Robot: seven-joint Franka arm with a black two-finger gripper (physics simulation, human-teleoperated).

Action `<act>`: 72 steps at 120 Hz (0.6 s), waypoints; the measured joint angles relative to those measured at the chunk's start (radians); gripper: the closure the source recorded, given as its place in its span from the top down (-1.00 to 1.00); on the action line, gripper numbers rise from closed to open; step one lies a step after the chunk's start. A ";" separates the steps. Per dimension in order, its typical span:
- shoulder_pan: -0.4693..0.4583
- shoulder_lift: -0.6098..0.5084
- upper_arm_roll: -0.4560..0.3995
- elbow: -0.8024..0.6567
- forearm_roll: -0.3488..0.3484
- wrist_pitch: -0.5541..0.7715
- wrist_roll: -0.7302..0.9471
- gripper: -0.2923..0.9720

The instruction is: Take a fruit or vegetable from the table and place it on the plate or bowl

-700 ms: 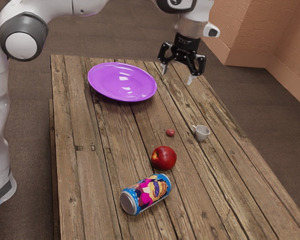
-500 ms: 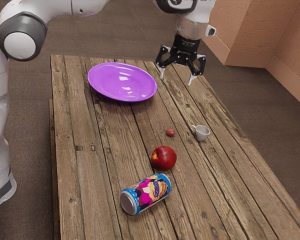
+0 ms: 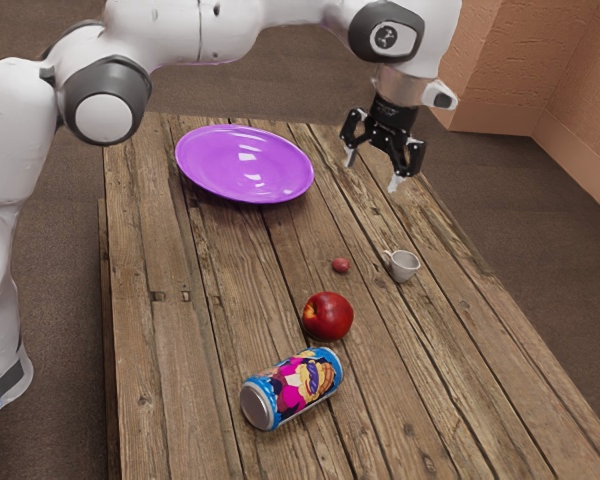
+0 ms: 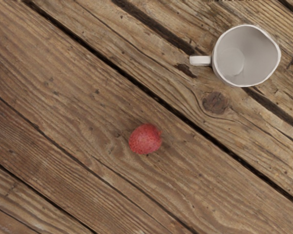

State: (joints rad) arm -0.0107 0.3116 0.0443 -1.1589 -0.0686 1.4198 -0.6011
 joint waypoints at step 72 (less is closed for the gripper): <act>0.067 -0.180 -0.069 -0.603 -0.108 0.394 0.771 0.54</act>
State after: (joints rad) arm 0.0558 0.1315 -0.0244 -1.7617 -0.1771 1.8143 0.1697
